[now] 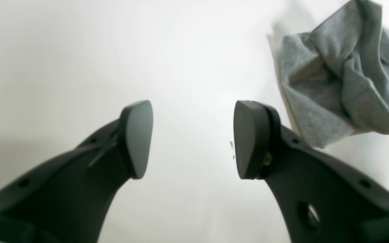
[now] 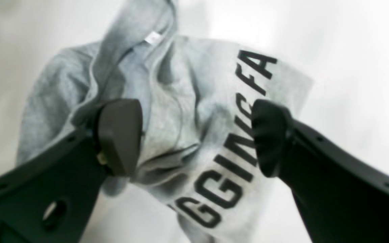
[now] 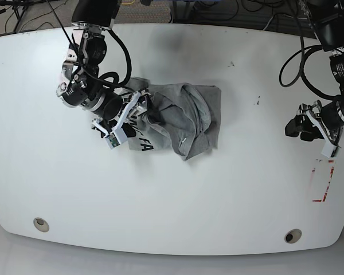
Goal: Layout the t-shirt on the table in an organized manner, then fold the t-shirt properly
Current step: 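Release the shirt with the left gripper and lift it away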
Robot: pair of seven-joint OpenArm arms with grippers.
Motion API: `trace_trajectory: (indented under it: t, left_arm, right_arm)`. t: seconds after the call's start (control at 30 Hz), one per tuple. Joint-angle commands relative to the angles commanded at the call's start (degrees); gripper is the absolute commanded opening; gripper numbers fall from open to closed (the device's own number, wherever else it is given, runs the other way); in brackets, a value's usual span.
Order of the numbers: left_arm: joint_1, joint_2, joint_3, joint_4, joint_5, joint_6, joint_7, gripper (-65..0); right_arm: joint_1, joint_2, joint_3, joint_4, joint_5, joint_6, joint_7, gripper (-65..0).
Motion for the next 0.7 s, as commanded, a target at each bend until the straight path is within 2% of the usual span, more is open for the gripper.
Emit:
trace_trajectory:
  t: [0.33,0.7]
  left_arm:
    - [0.18,0.18,0.0,-0.26,0.18,0.0,-0.09,-29.2]
    - [0.18,0.18,0.0,-0.35,0.26,0.0,-0.09,-29.2]
  right_arm:
    - [-2.9,-0.44,-5.19,0.18,2.2,0.0,-0.18,-17.0]
    - [-3.6,-5.1,-10.46,0.0,1.85,-0.04,-0.09,-17.0]
